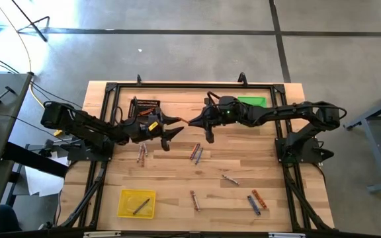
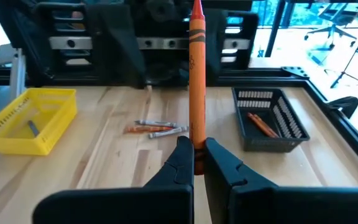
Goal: Sort crayons
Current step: Put the orange crayon into the black bin
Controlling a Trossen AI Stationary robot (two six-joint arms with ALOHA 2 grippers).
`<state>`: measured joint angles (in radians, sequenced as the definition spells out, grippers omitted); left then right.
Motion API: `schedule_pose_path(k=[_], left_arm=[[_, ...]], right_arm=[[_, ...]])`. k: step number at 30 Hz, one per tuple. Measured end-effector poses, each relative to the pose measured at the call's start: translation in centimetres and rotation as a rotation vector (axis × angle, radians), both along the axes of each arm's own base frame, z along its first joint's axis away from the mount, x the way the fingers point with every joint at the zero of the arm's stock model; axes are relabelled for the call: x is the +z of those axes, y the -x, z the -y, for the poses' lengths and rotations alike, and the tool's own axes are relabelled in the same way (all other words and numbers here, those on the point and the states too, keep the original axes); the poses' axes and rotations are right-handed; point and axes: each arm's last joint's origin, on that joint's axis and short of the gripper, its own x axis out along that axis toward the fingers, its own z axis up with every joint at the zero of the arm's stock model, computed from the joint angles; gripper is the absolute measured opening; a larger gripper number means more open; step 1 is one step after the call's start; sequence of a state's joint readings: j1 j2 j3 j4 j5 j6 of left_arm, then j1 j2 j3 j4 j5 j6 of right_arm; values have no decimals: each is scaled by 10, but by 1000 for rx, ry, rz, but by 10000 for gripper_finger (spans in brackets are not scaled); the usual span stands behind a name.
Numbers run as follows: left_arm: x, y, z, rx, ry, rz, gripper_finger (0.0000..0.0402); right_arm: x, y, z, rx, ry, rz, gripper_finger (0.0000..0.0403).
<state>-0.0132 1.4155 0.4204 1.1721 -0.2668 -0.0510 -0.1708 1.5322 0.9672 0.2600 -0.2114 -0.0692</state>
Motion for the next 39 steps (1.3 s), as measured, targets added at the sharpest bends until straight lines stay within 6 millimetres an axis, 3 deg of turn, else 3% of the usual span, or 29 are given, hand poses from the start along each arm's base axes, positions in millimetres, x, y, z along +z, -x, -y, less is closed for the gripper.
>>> schedule_pose_path(k=[19, 31, 35, 39], left_arm=[[3, -2, 2, -52, -10, 13, 177], [15, -10, 2, -47, -53, 22, 174], [16, -11, 2, -44, -53, 20, 138], [16, -11, 1, -34, -51, 20, 57]], right_arm=[[1, -1, -3, 11, 3, 8, 0], [1, -1, -3, 12, 5, 10, 0], [1, -1, -3, 15, 11, 10, 0], [1, -1, -4, 23, 17, 12, 0]])
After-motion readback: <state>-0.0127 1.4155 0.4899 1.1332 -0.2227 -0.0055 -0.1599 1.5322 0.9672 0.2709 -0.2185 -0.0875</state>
